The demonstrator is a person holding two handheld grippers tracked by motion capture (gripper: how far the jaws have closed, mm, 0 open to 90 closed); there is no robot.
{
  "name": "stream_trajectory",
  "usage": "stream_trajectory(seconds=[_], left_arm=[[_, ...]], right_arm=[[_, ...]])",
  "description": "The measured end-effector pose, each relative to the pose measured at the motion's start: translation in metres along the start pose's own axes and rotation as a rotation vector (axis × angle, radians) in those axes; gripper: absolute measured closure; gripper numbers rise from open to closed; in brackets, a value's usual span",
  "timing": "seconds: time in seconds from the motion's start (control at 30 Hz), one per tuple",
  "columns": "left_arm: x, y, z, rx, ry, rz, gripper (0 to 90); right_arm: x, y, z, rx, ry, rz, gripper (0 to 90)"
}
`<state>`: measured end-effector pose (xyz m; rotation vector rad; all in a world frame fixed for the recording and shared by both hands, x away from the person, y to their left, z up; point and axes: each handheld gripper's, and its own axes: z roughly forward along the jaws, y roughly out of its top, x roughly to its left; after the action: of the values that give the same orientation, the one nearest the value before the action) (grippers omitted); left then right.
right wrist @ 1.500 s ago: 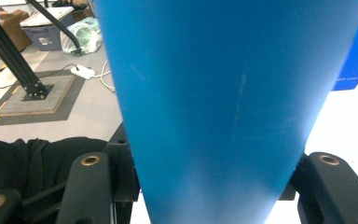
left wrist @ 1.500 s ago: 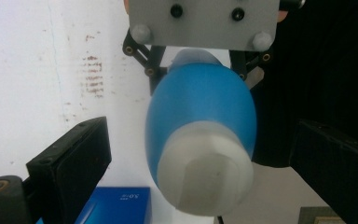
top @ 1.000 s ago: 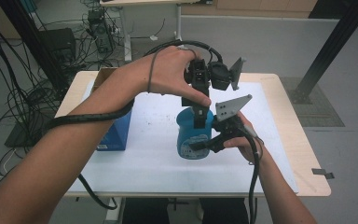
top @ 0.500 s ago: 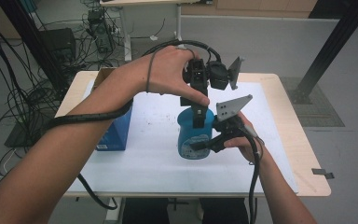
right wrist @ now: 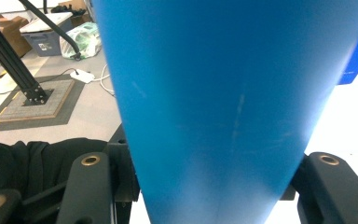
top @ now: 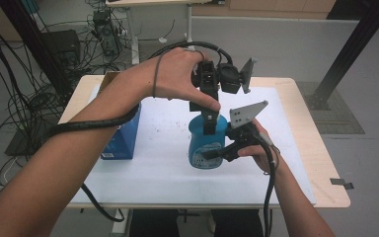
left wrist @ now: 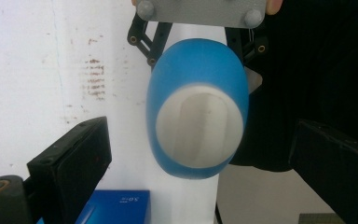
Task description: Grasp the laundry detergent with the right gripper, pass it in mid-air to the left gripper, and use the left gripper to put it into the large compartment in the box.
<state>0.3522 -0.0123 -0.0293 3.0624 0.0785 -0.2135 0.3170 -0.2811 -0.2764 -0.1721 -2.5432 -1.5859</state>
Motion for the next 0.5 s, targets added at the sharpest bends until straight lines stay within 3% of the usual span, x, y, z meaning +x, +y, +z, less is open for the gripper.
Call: stream_trajectory(seconds=[0.5], left_arm=[[0.0004,0.0005,-0.0018,-0.003,-0.005,0.003,5.9]], right_arm=[[0.0001,-0.0005,-0.0019,0.000,-0.002,0.002,42.8]])
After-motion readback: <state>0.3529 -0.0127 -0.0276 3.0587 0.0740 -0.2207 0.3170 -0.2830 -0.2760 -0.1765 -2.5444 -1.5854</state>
